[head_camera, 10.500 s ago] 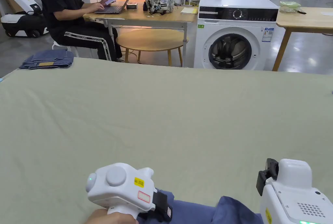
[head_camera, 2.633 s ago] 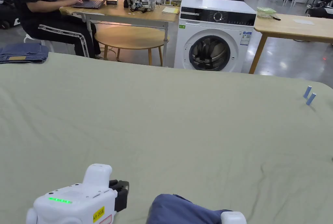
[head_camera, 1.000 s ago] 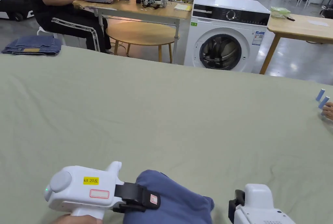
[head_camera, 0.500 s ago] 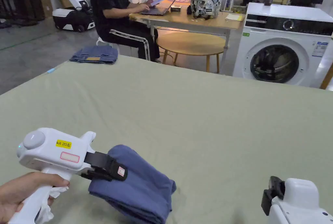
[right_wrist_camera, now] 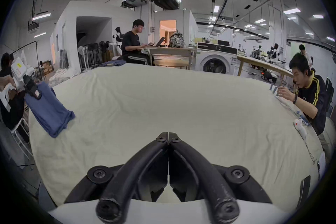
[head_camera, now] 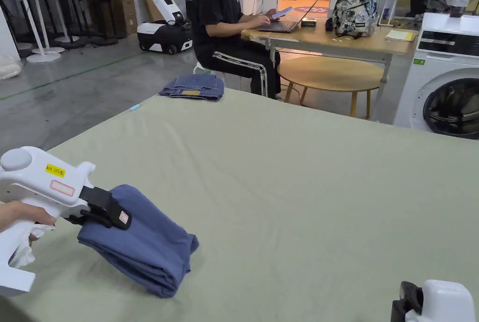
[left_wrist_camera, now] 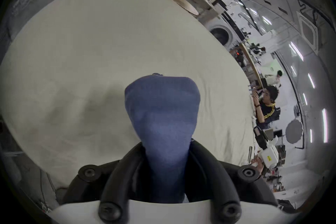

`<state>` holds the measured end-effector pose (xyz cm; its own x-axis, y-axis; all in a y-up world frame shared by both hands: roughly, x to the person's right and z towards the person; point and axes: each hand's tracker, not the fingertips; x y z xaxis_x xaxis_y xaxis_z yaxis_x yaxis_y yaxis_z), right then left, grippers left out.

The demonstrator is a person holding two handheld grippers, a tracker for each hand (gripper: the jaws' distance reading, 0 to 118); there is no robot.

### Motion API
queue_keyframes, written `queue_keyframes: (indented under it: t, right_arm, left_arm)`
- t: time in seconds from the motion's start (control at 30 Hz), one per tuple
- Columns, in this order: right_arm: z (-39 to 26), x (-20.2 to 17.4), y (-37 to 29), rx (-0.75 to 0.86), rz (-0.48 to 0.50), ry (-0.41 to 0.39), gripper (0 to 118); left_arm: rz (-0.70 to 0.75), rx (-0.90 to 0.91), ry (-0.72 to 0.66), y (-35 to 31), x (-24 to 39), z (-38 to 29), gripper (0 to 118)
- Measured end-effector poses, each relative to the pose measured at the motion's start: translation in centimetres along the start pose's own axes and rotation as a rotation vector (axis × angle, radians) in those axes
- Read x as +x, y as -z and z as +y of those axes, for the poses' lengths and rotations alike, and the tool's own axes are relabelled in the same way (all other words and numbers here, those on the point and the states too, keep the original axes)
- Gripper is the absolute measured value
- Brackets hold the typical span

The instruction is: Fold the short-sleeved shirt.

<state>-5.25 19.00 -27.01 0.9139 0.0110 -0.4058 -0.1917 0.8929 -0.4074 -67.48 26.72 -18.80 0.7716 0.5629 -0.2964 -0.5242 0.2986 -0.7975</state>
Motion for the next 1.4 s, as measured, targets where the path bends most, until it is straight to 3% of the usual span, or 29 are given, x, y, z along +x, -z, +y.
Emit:
queue_keyframes:
  t: [0.23, 0.33, 0.4, 0.53, 0.73, 0.97, 1.17, 1.23, 1.4]
  right_arm:
    - [-0.9, -0.4, 0.9, -0.041, 0.002, -0.006, 0]
    - [-1.0, -0.5, 1.2, -0.053, 0.005, -0.01, 0]
    - [-1.3, -0.5, 1.4, -0.057, 0.006, -0.013, 0]
    - [-1.3, -0.6, 1.5, -0.059, 0.011, -0.021, 0]
    - [-1.1, -0.4, 1.4, -0.053, 0.013, -0.013, 0]
    - [-1.1, 0.6, 0.8, -0.04, 0.006, 0.008, 0]
    - [-0.9, 2.3, -0.1, -0.021, -0.018, 0.038, 0]
    - [-0.8, 2.9, -0.5, -0.015, -0.027, 0.042, 0]
    - [-0.8, 4.7, -1.6, 0.011, -0.064, 0.06, 0]
  left_arm:
    - [0.109, 0.003, -0.048, -1.7, -0.4, -0.2, 14]
    - [0.247, 0.007, -0.061, -0.9, 0.3, -0.7, 22]
    - [0.343, 0.019, -0.026, -1.0, -0.8, 0.3, 39]
    - [0.565, 0.026, 0.031, -1.3, 0.3, 0.4, 39]
    - [0.715, 0.128, 0.111, -1.8, 0.3, 2.2, 39]
    - [0.439, 0.124, 0.129, 2.3, 3.6, -0.7, 38]
    - [0.321, 0.161, 0.286, 8.0, 10.7, -4.9, 4]
    - [0.253, 0.209, 0.308, 9.5, 12.7, -5.9, 1]
    - [0.248, 0.342, 0.468, 13.1, 19.8, -9.2, 0]
